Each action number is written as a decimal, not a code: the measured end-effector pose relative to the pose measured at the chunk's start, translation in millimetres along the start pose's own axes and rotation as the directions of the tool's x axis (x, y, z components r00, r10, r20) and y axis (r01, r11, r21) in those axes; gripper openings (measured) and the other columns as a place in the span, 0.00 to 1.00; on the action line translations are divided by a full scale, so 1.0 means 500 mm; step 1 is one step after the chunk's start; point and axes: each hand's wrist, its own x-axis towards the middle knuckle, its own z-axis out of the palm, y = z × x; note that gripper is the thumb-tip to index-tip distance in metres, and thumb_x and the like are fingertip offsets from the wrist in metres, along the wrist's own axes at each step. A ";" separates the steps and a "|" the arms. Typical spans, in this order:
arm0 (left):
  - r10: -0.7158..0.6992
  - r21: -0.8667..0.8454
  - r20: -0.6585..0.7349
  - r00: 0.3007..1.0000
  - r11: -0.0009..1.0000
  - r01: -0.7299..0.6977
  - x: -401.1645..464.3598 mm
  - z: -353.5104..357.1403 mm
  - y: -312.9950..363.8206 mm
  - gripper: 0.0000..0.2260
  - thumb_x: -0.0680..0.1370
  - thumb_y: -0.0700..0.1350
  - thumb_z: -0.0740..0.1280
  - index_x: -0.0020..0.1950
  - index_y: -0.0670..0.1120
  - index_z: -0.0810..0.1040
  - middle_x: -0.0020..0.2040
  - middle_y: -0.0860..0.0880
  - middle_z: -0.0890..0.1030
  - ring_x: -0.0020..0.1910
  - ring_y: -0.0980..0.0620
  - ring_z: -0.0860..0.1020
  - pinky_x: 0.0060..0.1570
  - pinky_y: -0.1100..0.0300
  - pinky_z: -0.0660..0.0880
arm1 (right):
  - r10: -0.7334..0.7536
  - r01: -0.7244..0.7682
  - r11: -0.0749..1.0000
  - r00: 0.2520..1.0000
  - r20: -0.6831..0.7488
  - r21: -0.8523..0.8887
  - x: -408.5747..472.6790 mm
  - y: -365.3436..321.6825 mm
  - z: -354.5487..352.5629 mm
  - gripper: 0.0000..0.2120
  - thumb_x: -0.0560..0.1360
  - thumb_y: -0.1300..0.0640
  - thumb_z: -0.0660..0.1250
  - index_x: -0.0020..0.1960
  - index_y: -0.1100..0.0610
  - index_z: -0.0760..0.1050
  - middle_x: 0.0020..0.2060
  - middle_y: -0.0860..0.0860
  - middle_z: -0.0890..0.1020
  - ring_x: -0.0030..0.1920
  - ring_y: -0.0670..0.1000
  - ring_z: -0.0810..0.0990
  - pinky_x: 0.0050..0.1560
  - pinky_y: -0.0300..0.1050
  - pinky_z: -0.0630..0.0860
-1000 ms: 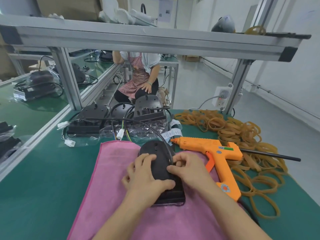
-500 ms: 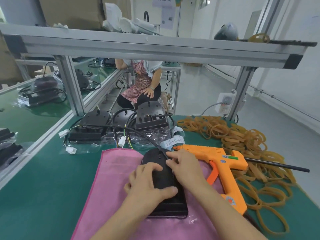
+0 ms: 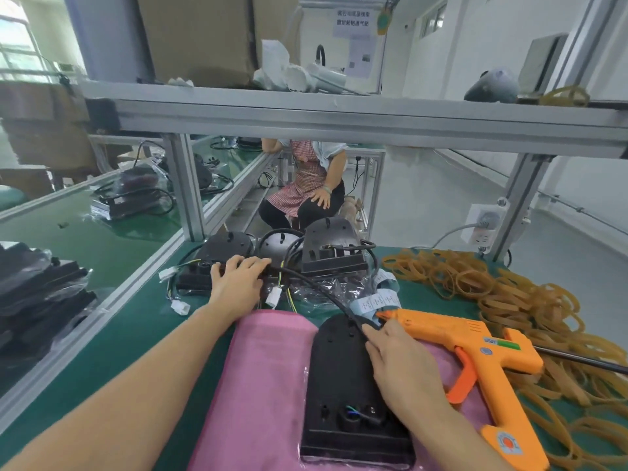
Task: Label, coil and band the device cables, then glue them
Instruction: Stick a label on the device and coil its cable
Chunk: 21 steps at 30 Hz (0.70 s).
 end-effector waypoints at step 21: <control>-0.263 -0.652 0.550 0.793 -0.728 0.211 -0.210 -0.099 0.160 0.22 0.82 0.31 0.49 0.74 0.43 0.64 0.33 0.47 0.63 0.15 0.57 0.64 0.17 0.72 0.60 | -0.001 0.002 0.990 1.000 0.003 -0.138 -0.015 -0.027 -0.040 0.18 0.82 0.49 0.53 0.70 0.52 0.65 0.63 0.51 0.68 0.63 0.53 0.68 0.59 0.46 0.65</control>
